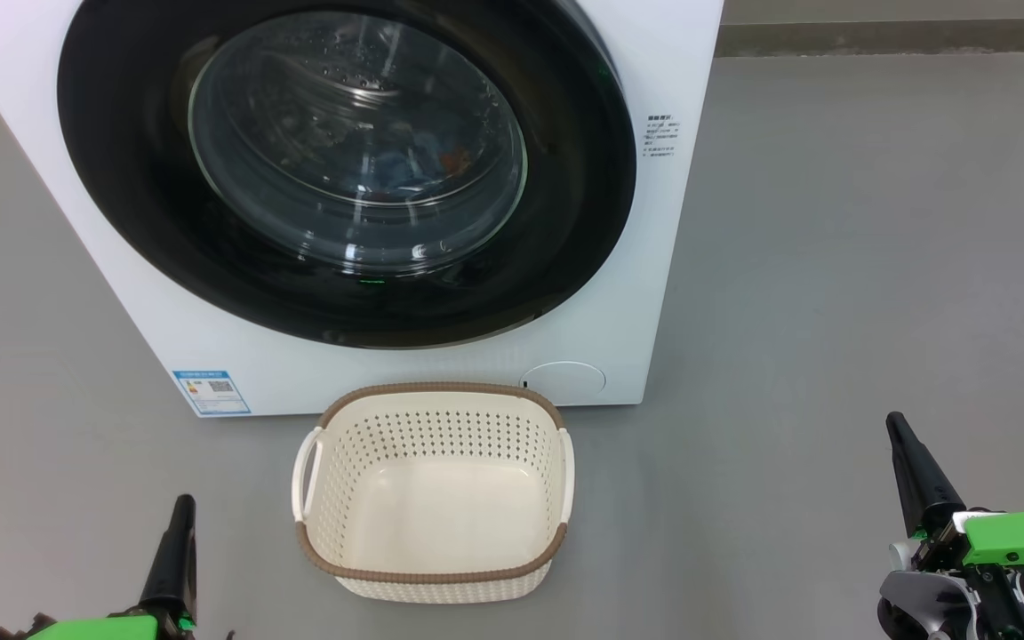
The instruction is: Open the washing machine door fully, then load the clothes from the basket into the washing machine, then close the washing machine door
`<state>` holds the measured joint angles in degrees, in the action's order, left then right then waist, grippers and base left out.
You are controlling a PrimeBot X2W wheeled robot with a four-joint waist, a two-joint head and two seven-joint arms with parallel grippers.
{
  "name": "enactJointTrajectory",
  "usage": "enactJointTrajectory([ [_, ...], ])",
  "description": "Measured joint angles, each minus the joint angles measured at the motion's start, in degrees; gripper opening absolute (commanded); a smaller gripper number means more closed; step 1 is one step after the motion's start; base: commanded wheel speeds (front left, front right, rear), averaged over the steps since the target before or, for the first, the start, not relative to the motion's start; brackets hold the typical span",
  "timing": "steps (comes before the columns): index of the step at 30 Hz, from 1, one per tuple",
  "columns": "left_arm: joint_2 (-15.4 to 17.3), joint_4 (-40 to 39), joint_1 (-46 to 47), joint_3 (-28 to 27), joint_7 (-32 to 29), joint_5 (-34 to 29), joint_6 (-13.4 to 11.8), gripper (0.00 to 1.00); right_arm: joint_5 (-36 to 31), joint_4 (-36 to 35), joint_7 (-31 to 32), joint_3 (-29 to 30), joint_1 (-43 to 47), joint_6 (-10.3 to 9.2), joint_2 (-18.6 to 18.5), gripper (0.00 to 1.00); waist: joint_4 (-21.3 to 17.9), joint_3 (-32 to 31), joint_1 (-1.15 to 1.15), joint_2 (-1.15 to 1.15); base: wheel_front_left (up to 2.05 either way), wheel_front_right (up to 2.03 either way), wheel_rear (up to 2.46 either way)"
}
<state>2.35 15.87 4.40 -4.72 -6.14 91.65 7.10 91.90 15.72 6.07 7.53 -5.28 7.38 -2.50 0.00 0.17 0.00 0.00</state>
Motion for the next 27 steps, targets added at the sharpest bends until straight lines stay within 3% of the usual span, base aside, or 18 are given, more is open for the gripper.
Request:
enactJointTrajectory([
  [27, 0.0, 0.0, 0.0, 0.0, 0.0, 0.0, 0.0, 0.0, 0.0, 0.0, 0.0, 0.0, 0.0, 0.0, 0.0, 0.0, 0.0, 0.0, 0.0, 0.0, 0.0, 0.0, 0.0],
])
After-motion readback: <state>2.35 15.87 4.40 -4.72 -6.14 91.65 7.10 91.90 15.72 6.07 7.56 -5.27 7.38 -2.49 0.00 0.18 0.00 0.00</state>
